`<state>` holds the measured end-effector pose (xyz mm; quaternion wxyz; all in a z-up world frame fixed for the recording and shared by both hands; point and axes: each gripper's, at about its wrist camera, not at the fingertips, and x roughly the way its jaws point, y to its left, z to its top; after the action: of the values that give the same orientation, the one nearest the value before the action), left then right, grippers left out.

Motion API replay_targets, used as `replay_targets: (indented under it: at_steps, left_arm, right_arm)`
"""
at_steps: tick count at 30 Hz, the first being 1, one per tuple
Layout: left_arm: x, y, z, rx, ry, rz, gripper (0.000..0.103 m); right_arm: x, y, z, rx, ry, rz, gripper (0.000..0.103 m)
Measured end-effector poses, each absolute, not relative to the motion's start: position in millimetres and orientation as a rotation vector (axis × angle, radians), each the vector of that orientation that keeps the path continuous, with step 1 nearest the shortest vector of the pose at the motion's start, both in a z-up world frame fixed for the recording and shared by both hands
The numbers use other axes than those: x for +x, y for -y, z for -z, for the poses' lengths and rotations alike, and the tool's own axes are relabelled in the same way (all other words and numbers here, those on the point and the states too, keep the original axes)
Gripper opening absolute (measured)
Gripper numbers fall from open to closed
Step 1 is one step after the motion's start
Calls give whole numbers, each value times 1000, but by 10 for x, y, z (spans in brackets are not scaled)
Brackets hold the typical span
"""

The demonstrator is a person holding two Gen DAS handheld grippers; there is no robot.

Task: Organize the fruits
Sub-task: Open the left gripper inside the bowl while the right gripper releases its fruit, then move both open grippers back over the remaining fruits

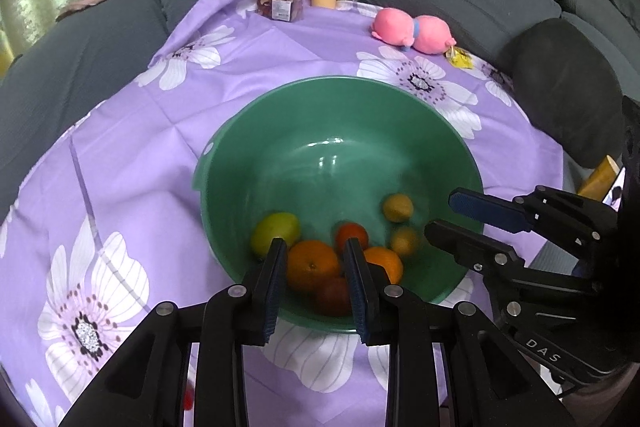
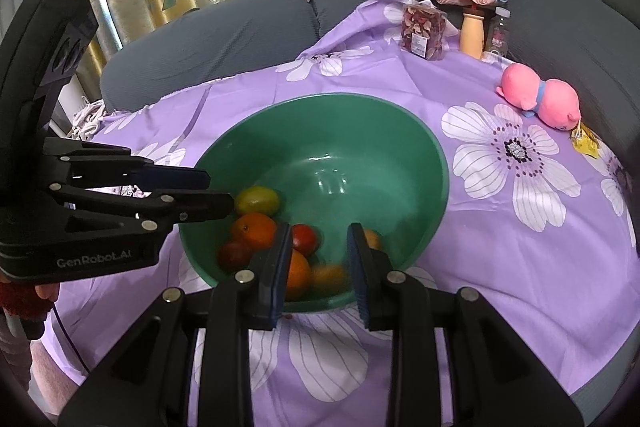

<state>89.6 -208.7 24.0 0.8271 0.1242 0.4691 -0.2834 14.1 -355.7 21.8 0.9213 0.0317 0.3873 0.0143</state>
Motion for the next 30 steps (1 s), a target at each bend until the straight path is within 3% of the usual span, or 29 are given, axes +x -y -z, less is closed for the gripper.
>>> replay_targets:
  at_steps: [5,9,14,16,17,25,30]
  left_arm:
    - [864,1975,-309,248,-982,576,30]
    - [813,1854,-357,232,-970,548,46]
    - [722,1668,-410,220,-961,506,48]
    - [691,1598,-418,217,-960,491,62]
    - [666,1555,-424,213,-958,482,63]
    - [466,1238,-451,188,-959,421,66]
    - [362,1001,-438,142,-962,389,71]
  right_arm:
    - [115,3547,-231,70,-799,-20,31]
    - [80,3503,-269,66,-793,-23,36]
    - [28,3399,-321,54,-785,-36,43]
    - [1,3351,-344,47,-781,-44,48]
    - [-10,3326,-355,42,-780,-48,49]
    - [-87,3082,-412,4,-779,-80,65]
    - [-127,2896,-429,-31,-786,-110,67]
